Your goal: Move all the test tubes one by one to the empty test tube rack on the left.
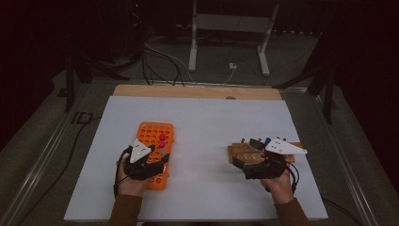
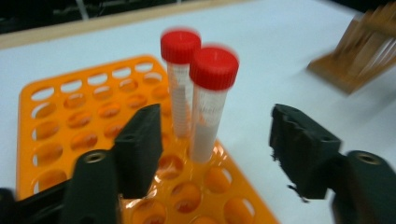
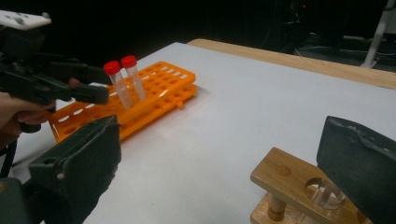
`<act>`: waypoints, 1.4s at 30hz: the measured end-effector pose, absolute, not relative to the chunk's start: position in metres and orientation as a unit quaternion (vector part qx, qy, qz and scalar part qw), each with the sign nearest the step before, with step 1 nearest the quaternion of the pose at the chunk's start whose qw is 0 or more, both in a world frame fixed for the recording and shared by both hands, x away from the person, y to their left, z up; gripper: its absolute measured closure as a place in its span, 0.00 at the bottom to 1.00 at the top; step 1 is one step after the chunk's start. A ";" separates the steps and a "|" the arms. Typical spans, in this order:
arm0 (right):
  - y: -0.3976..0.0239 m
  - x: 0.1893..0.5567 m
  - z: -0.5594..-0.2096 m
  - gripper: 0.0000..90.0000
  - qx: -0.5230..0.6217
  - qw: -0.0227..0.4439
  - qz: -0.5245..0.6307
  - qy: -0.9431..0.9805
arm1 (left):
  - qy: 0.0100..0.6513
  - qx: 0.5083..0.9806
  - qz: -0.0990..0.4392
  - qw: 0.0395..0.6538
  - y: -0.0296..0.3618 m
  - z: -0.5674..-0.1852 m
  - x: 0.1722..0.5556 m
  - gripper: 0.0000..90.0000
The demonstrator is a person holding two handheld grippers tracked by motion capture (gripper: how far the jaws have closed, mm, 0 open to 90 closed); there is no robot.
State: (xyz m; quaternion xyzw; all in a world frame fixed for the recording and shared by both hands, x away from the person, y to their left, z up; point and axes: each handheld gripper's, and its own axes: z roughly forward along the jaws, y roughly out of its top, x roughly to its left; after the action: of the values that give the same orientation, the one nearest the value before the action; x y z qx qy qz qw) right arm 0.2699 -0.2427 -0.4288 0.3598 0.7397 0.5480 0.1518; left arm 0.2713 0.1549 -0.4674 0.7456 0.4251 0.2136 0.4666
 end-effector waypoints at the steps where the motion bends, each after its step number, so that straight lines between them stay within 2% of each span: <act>1: -0.243 0.270 -0.429 0.00 0.360 0.152 0.548 0.739 | 0.426 0.740 0.213 0.474 0.156 -0.466 0.271 0.30; 8: -0.248 0.271 -0.427 0.00 0.365 0.158 0.550 0.735 | 0.426 0.720 0.215 0.504 0.157 -0.458 0.269 0.02; 14: -0.260 0.274 -0.423 0.00 0.379 0.169 0.553 0.722 | 0.424 0.706 0.213 0.526 0.159 -0.455 0.269 0.01; 24: -0.297 0.282 -0.413 0.01 0.423 0.208 0.547 0.691 | 0.428 0.707 0.194 0.529 0.162 -0.456 0.272 0.01; 28: -0.316 0.285 -0.413 0.05 0.455 0.228 0.536 0.673 | 0.425 0.707 0.198 0.529 0.160 -0.456 0.271 0.01; 31: -0.330 0.287 -0.415 0.09 0.470 0.234 0.533 0.663 | 0.427 0.706 0.200 0.528 0.160 -0.457 0.271 0.01; 37: -0.343 0.290 -0.423 0.27 0.489 0.249 0.509 0.663 | 0.427 0.704 0.205 0.529 0.160 -0.457 0.270 0.01; 42: -0.341 0.293 -0.435 0.58 0.491 0.260 0.478 0.680 | 0.430 0.704 0.207 0.526 0.160 -0.458 0.271 0.01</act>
State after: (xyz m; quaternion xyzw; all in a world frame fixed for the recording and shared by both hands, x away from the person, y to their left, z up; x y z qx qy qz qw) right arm 0.2933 -0.3413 -0.4349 0.4911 0.6799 0.4785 0.2599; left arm 0.2710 0.1601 -0.4576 0.7042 0.4298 0.2066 0.5260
